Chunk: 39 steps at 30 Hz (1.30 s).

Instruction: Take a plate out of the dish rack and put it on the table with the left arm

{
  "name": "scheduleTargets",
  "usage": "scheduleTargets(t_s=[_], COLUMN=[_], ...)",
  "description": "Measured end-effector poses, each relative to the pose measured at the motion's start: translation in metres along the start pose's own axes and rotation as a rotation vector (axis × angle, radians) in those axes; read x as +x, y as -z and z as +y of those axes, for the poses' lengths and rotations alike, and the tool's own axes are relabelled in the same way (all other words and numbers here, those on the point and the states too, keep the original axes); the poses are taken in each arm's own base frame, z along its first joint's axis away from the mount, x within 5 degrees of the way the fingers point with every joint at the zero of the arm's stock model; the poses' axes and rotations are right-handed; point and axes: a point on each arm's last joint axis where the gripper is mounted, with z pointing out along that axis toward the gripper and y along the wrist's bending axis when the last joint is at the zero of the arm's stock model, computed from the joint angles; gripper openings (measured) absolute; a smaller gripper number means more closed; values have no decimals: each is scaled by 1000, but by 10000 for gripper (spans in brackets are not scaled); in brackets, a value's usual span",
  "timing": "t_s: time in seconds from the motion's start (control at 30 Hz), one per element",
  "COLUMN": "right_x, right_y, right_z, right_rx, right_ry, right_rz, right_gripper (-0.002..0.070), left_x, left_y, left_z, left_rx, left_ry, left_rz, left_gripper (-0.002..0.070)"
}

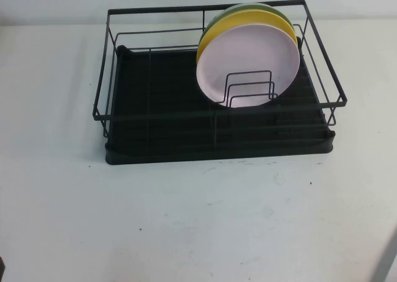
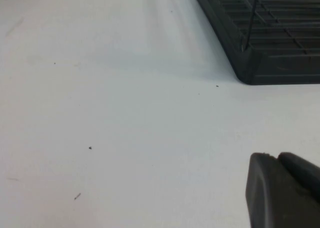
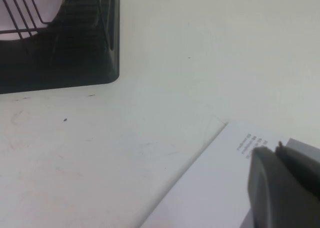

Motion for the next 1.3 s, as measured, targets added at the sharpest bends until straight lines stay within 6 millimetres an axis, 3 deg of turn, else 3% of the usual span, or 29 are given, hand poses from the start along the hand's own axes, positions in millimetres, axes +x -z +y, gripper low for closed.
scheduleTargets(t_s=[1.3], right_x=[0], right_y=[0], right_z=[0], right_rx=[0], right_ry=[0], right_rz=[0], right_gripper=[-20], left_x=[0], left_y=[0], left_z=[0], left_rx=[5], left_ry=[35], left_rz=[0], left_gripper=[-3])
